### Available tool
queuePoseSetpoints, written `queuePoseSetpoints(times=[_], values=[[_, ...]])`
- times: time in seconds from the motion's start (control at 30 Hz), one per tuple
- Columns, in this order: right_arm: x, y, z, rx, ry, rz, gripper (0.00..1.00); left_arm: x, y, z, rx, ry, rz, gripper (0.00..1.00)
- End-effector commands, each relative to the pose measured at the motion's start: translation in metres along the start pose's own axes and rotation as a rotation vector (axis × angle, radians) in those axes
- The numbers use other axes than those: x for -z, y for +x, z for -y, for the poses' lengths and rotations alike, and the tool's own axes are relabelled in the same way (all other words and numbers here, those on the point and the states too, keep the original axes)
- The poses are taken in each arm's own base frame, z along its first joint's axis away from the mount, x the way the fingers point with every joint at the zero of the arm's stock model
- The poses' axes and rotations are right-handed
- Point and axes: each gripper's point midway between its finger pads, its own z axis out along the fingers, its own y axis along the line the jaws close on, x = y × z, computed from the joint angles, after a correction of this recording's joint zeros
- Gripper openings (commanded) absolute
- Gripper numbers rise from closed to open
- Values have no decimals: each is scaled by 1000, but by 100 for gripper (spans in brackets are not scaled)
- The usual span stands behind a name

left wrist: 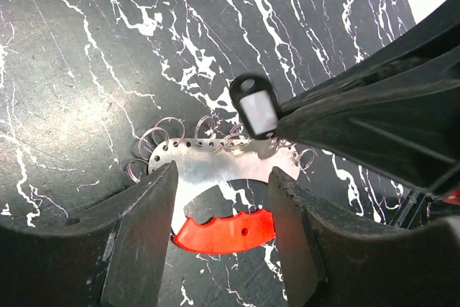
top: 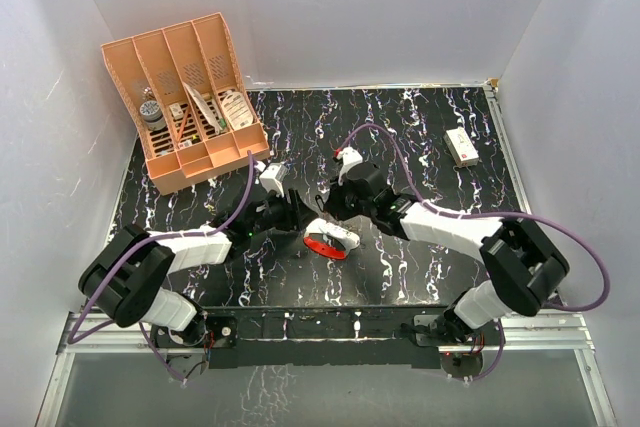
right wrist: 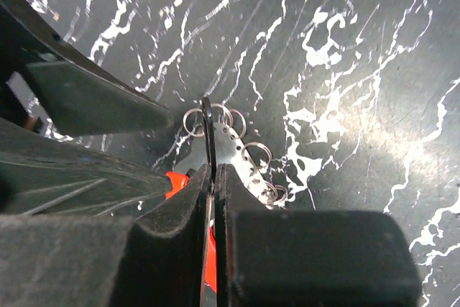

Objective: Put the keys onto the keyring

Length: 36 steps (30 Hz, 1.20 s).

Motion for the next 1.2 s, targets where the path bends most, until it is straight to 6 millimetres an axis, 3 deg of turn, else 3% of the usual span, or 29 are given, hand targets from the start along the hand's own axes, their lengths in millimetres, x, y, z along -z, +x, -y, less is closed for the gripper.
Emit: queuePoseSetpoints(times=[0.0,0.43,0.63,0.83,1.17], values=[[13,-42,-7,3,-15,154,0,5,-16,8,-25,18,45,53],[26,-47,-3,1,-6,181,0,-4,-17,17,-44,86,44,53],[34,-60,-13,17,-72,213,0,-2,-37,44,-73,233,133,56],[47,-66,-6,34,-138,237,0,19,-67,70,-106,419,247,56],[61,-67,-20,46,-280,249,0,20,-73,81,-59,589,252,55]])
